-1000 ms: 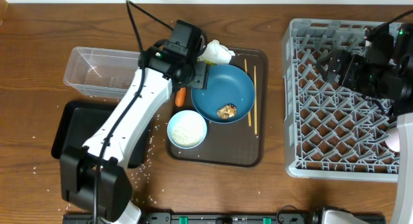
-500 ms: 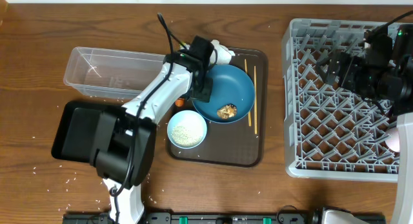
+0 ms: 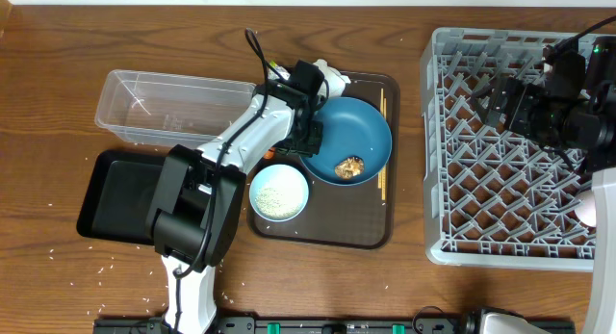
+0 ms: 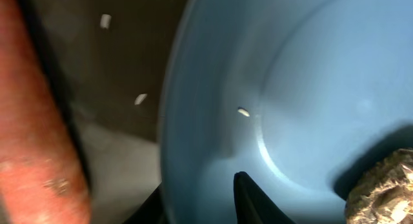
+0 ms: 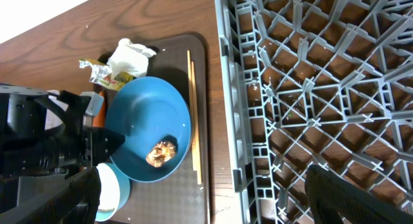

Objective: Sort waste into correct bins and load items into the dishwasher rack
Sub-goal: 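Move the left gripper down to the rim of the blue plate, then grip the blue plate rim with the left gripper and lift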

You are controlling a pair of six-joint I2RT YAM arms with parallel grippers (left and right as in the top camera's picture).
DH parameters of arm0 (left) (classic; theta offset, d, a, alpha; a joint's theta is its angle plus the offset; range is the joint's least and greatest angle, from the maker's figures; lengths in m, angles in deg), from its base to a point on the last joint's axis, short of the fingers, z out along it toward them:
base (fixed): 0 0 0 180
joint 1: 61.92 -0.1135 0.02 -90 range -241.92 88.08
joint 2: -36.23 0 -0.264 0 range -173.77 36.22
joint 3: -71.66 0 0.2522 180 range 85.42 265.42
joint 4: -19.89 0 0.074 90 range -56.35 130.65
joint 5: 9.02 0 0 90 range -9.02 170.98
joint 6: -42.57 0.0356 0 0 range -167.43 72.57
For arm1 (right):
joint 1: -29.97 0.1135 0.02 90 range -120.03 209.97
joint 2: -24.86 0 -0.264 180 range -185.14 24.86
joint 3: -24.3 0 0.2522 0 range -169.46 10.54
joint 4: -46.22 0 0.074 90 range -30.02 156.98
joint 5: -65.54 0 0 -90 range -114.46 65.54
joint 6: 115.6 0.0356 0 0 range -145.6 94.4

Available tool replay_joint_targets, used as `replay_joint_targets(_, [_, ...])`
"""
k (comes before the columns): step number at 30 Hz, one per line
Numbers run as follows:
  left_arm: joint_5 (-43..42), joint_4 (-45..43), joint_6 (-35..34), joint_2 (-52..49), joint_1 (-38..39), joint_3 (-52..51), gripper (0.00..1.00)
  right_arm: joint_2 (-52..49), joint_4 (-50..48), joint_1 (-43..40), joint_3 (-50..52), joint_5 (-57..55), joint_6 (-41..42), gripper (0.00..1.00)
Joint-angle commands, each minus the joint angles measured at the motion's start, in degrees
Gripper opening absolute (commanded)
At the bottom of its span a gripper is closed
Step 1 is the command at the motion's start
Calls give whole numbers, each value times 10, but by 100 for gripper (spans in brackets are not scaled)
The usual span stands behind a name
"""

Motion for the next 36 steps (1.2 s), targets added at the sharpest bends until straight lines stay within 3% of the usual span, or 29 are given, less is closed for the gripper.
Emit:
replay_joint_targets(1, [-7,-7,-3,-1,-1,1,28,0,1,5,3,-2,2,94])
replay_joint_targets(3, [5,-16,-2,-1,-1,1,27,0,1,5,3,-2,2,94])
replay_joint_targets(9, [5,-21,8,-1,-1,1,6,0,1,5,3,-2,2,94])
replay_joint_targets(14, [5,-20,10,-1,-1,1,6,0,2,5,3,-2,2,94])
replay_joint_targets(16, [5,-24,10,-3,-1,1,16,0,2,5,3,-2,2,94])
replay_joint_targets(18, [5,-26,10,-8,-1,1,17,0,2,5,3,-2,2,94])
replay_joint_targets(22, [2,-25,10,-27,-1,1,15,0,2,5,3,-2,2,94])
replay_joint_targets(24, [-2,-21,10,-32,-1,1,6,0,2,5,3,-2,2,94])
replay_joint_targets(36, [1,40,10,46,-3,42,6,0,5,5,3,-2,2,94])
